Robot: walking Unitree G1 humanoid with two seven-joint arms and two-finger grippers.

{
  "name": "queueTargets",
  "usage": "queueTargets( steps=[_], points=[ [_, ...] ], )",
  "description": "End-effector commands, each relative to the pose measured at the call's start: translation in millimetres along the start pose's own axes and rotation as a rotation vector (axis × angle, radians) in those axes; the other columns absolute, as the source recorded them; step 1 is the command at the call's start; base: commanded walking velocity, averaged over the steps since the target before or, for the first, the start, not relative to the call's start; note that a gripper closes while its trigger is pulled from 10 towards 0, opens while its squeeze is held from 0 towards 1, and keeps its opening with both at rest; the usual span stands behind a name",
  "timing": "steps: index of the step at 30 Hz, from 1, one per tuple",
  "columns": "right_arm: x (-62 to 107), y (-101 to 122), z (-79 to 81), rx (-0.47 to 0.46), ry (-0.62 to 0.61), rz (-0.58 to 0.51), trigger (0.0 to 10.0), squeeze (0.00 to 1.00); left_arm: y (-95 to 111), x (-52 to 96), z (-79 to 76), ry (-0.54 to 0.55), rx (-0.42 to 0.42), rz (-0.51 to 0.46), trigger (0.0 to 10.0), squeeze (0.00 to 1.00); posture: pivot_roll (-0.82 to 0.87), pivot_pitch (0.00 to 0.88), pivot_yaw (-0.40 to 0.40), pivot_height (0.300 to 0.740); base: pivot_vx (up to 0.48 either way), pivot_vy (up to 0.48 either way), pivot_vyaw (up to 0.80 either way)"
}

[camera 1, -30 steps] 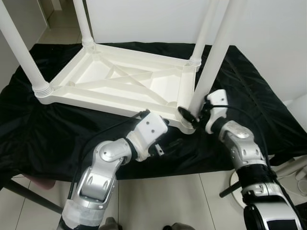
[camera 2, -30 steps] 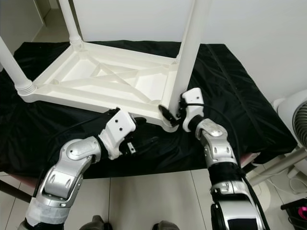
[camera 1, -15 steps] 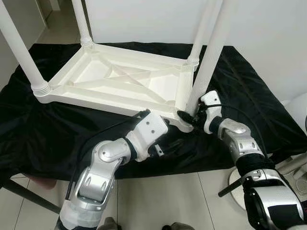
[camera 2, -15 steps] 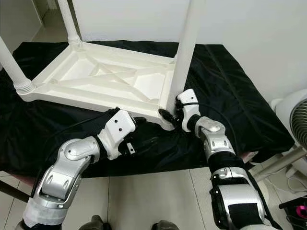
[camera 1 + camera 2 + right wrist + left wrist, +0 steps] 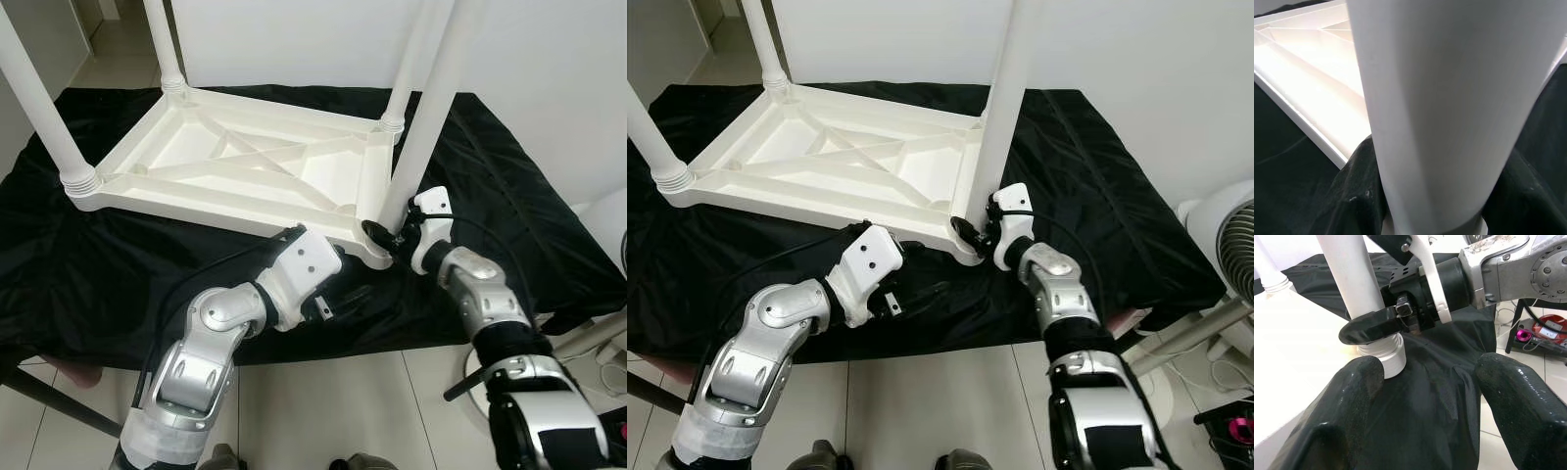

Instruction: Building children table

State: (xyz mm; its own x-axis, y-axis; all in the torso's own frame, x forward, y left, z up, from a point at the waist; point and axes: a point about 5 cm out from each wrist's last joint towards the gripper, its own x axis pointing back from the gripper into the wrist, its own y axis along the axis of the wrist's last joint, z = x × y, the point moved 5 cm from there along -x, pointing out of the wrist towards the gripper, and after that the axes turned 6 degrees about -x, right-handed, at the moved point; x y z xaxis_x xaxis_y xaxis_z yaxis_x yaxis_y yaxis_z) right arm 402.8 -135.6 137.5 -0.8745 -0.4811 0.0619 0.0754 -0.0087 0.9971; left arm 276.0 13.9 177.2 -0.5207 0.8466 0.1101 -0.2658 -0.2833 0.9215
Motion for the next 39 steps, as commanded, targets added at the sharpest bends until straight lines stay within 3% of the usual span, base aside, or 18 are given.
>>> queueTargets(
  steps=[1,8,10,11,14,20,26,27,29,35,37,38,39],
  points=[
    [-1.2,-9,2.0,-0.022,-0.063,0.026,10.0,0.0,1,0.3,8.2,0.077,-0.004,0.01,10.0,0.0,-0.04,0.053,-0.028,0.74,0.0,0.0,0.0],
    [-5.2,-10,12.2,-0.059,-0.257,-0.007,10.0,0.0,1,1.9,6.8,0.083,0.011,0.012,10.0,0.0,-0.04,0.055,-0.027,0.74,0.0,0.0,0.0],
    [-5.3,-12,14.8,-0.095,-0.32,-0.008,10.0,0.0,0,2.4,6.6,0.083,0.014,0.012,10.0,0.0,-0.05,0.057,-0.029,0.74,0.0,0.0,0.0],
    [-2.4,-10,16.3,-0.179,-0.473,-0.047,10.0,0.0,0,2.0,8.0,0.09,0.016,0.012,10.0,0.0,-0.05,0.058,-0.032,0.74,0.0,0.0,0.0],
    [-0.6,-6,18.7,-0.198,-0.541,-0.067,10.0,0.0,1,0.6,9.4,0.096,0.017,0.011,10.0,0.0,-0.05,0.058,-0.032,0.74,0.0,0.0,0.0],
    [-0.9,6,26.6,-0.142,-0.535,-0.096,10.0,0.0,1,-1.6,7.8,0.087,0.02,0.005,10.0,0.0,-0.06,0.052,-0.032,0.74,0.0,0.0,0.0],
    [1.2,8,26.2,-0.158,-0.538,-0.109,10.0,0.0,1,-1.6,8.6,0.089,0.017,0.006,10.0,0.0,-0.06,0.048,-0.035,0.74,0.0,0.0,0.0],
    [2.6,13,27.5,-0.163,-0.515,-0.136,10.0,0.96,1,-1.5,9.6,0.094,0.018,0.006,10.0,0.0,-0.06,0.046,-0.038,0.74,0.0,0.0,0.0],
    [4.3,16,29.5,-0.171,-0.487,-0.159,10.0,1.0,2,-0.9,9.4,0.097,0.019,0.005,10.0,0.0,-0.06,0.045,-0.042,0.74,0.0,0.0,0.0],
    [19.0,25,17.3,-0.146,-0.416,-0.208,10.0,1.0,-3,2.6,6.7,0.092,0.011,0.022,10.0,0.0,-0.04,0.038,-0.056,0.74,0.0,0.0,0.0],
    [22.5,25,13.8,-0.131,-0.386,-0.21,10.0,0.95,-3,3.3,8.2,0.097,0.01,0.023,10.0,0.0,-0.04,0.037,-0.057,0.74,0.0,0.0,0.0],
    [26.6,23,9.9,-0.115,-0.337,-0.198,10.0,0.0,-4,3.8,9.5,0.102,0.01,0.024,10.0,0.0,-0.04,0.037,-0.058,0.74,0.0,0.0,0.0],
    [26.6,23,9.9,-0.115,-0.337,-0.198,10.0,0.0,-4,3.8,9.5,0.102,0.01,0.024,10.0,0.0,-0.04,0.037,-0.058,0.74,0.0,0.0,0.0]
  ],
)
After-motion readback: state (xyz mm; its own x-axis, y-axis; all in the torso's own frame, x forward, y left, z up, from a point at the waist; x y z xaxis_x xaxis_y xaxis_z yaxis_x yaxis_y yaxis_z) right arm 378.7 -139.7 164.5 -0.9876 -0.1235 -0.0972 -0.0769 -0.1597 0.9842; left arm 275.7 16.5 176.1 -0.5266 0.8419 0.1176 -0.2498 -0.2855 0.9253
